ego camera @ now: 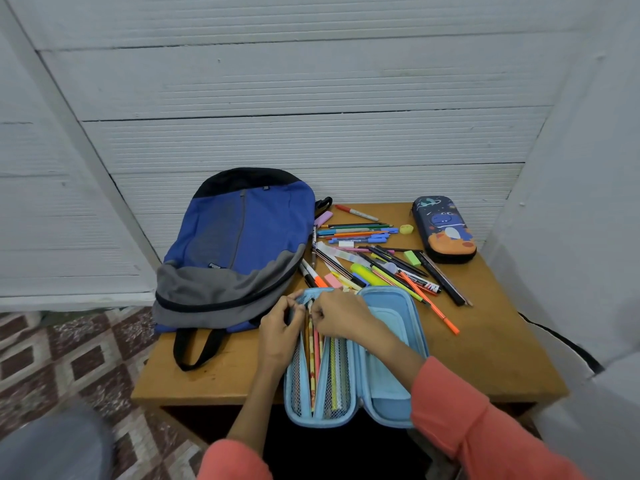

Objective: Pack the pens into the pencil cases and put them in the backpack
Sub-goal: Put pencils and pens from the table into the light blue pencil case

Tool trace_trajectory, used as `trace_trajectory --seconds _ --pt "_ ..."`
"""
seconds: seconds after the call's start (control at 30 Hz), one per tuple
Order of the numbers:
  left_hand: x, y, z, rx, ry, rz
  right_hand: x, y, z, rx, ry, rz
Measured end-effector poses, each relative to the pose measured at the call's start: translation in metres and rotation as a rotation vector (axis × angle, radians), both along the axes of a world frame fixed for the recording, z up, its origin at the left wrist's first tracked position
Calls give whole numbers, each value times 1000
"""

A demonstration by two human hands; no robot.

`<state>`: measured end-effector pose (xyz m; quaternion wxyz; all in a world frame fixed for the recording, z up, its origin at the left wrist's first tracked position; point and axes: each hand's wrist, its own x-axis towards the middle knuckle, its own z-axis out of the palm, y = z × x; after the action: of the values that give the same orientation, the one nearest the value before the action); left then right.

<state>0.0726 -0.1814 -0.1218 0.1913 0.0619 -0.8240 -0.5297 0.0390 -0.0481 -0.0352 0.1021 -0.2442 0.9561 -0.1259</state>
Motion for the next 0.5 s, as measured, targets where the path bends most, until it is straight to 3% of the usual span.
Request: trace_trajectory --seconds 0.33,0.5 --pt "0 0 0 25 8 -8 1 -8 0 110 47 47" --pt "-1 -1 -1 23 1 -7 -5 -8 -2 47 17 33"
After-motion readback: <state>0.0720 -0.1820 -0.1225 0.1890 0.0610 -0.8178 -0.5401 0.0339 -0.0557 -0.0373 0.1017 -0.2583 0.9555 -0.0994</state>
